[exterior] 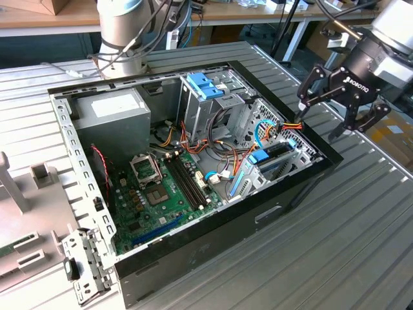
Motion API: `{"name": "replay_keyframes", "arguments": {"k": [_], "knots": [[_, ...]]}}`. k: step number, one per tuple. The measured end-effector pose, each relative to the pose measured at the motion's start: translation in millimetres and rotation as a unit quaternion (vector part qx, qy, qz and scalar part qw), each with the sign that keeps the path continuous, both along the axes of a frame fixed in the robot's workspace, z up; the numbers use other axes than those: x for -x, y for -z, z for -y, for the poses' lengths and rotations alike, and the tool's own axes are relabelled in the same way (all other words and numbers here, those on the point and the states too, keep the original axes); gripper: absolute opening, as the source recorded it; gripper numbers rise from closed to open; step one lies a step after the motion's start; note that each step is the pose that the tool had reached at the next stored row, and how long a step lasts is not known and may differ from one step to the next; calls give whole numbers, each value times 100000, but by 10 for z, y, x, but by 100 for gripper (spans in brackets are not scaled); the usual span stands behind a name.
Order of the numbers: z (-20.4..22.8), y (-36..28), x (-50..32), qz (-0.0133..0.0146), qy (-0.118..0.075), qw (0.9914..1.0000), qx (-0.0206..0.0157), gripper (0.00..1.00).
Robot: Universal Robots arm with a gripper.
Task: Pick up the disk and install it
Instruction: 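Insert the first disk wire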
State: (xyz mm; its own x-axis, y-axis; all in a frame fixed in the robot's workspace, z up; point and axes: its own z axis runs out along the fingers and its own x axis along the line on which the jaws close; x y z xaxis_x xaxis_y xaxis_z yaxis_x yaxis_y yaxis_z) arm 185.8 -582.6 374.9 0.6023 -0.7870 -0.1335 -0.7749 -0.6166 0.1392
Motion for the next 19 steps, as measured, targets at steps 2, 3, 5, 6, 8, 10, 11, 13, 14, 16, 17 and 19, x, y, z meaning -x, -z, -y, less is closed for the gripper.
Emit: {"name": "replay_keyframes", "arguments": {"k": [2,3,5,6,8,10,11,13,14,16,17,19], "knots": [[0,5,0,2,-2098,99978,2,78],[0,7,0,1,-2943,99957,1,78],[0,15,0,1,-5777,99833,-5,78],[0,17,0,3,-6725,99774,-1,78],[0,24,0,2,-9144,99581,-5,78],[0,31,-1,1,-11445,99343,-5,78],[0,34,-1,-2,-12448,99222,-3,78],[0,42,-1,-2,-15395,98808,-1,78],[0,50,-2,1,-17729,98416,-2,78],[0,63,-4,0,-21395,97684,-7,78],[-9,68,-11,-3,-21804,97594,12,78],[-46,77,-17,-4,-21707,97616,35,78]]}}
